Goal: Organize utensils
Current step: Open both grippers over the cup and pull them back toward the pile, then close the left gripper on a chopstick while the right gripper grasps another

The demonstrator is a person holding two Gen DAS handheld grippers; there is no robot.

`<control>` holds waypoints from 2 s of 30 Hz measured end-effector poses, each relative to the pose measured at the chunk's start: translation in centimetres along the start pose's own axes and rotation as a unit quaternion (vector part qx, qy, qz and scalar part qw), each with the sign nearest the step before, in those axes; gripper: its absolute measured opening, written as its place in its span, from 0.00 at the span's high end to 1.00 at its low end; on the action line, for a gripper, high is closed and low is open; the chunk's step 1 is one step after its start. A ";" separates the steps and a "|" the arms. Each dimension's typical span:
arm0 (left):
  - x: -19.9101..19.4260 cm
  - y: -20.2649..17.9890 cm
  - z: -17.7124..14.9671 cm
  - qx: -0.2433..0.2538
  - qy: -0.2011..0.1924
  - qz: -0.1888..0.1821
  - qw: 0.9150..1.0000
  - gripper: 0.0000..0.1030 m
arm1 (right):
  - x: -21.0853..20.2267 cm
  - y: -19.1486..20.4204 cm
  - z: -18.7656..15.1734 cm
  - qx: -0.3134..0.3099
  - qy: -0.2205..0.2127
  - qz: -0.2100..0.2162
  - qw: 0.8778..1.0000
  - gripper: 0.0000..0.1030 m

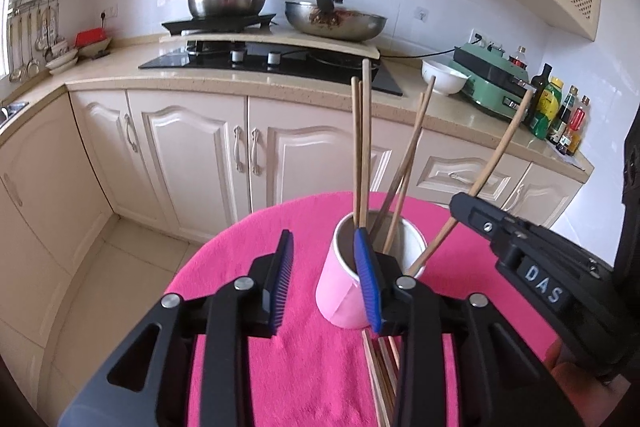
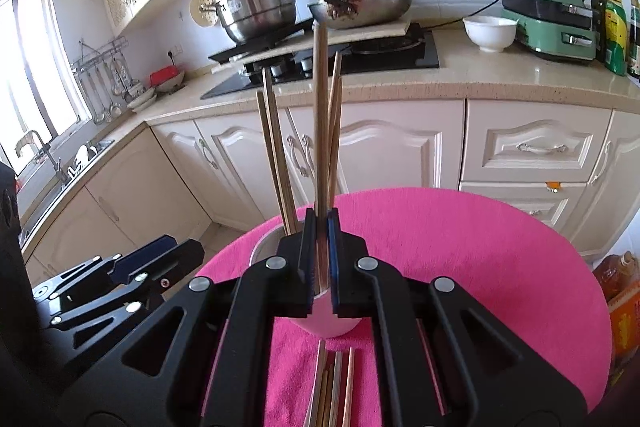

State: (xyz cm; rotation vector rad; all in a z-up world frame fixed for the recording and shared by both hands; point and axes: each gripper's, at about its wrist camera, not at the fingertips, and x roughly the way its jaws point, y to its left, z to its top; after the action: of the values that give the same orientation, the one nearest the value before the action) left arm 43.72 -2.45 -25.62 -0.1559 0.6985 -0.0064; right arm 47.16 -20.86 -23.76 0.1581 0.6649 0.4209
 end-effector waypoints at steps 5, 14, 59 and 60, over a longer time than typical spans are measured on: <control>-0.4 -0.3 -0.6 0.006 0.008 0.001 1.000 0.69 | -0.3 -0.6 0.1 0.025 0.009 0.004 1.000 0.92; -1.0 -1.4 -1.4 0.016 0.023 -0.006 1.000 0.69 | -2.5 -1.4 0.6 0.052 -0.001 -0.003 0.999 0.50; 6.3 -4.9 -13.5 0.054 0.285 -0.029 0.956 0.68 | -2.6 -5.6 -12.0 0.086 0.190 -0.047 0.977 0.51; 6.6 -5.3 -13.4 0.062 0.288 -0.023 0.955 0.68 | -2.5 -5.6 -11.9 0.085 0.190 -0.047 0.977 0.51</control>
State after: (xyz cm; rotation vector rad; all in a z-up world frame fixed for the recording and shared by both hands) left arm 40.44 -10.00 -39.15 -0.0457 1.2746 -0.1447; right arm 39.74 -26.89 -33.18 0.2099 1.0830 0.3040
